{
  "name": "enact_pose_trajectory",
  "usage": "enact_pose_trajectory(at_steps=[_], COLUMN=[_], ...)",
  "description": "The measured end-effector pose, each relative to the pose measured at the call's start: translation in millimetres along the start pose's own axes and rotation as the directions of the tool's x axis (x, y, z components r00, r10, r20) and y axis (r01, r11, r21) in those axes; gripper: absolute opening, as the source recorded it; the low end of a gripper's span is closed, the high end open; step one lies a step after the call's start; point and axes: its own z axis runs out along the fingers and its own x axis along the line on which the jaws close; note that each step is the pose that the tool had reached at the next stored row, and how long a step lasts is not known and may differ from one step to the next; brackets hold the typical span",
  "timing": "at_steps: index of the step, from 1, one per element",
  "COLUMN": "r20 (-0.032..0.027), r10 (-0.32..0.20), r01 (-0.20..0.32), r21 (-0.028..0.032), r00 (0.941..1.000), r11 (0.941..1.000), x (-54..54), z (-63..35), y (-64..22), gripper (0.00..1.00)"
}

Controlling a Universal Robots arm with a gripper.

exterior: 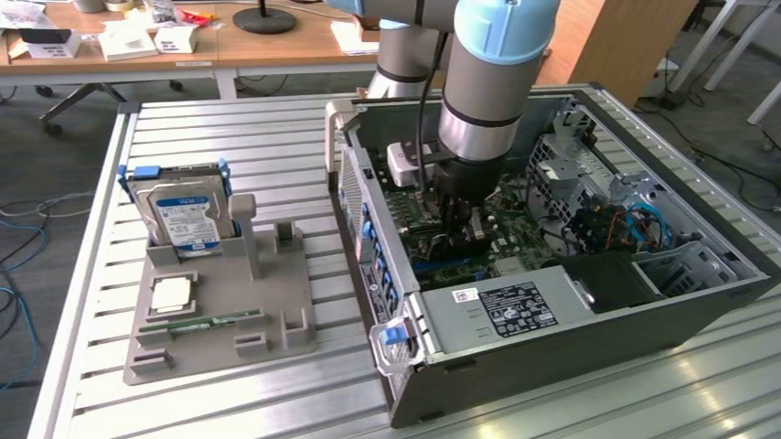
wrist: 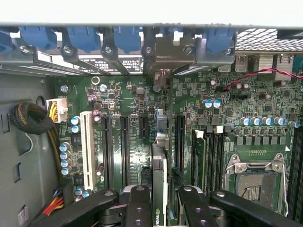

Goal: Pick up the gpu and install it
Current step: 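Insert the gpu into the slot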

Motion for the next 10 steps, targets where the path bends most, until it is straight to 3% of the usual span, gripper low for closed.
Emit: enact_pose_trajectory(at_steps=[10], r20=[-0.0002], r10=[0.000], r01=[0.000], r21=[0.0002], r00=[1.0000], r11=[1.0000], x=[0.1], z=[0.9], y=[0.5], gripper=[0.26])
